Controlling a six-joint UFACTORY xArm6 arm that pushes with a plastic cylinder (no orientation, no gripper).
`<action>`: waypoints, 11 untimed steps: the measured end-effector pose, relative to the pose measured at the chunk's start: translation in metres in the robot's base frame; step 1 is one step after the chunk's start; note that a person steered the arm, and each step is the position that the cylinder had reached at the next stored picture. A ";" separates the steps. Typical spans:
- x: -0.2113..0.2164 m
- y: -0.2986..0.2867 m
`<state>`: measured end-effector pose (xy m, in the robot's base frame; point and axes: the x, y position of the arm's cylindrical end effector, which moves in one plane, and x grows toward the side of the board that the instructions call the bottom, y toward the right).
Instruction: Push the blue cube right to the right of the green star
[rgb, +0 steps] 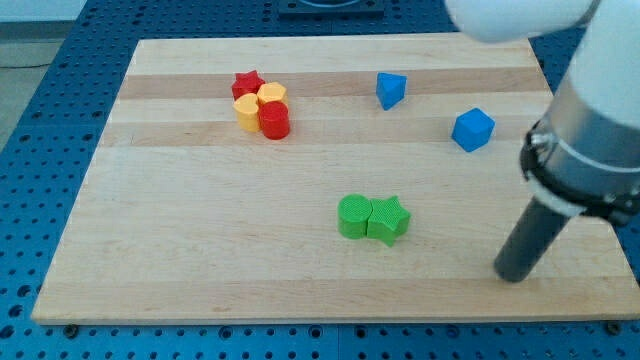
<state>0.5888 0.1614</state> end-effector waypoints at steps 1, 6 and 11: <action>0.002 -0.038; -0.034 -0.083; -0.044 -0.081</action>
<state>0.5448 0.0803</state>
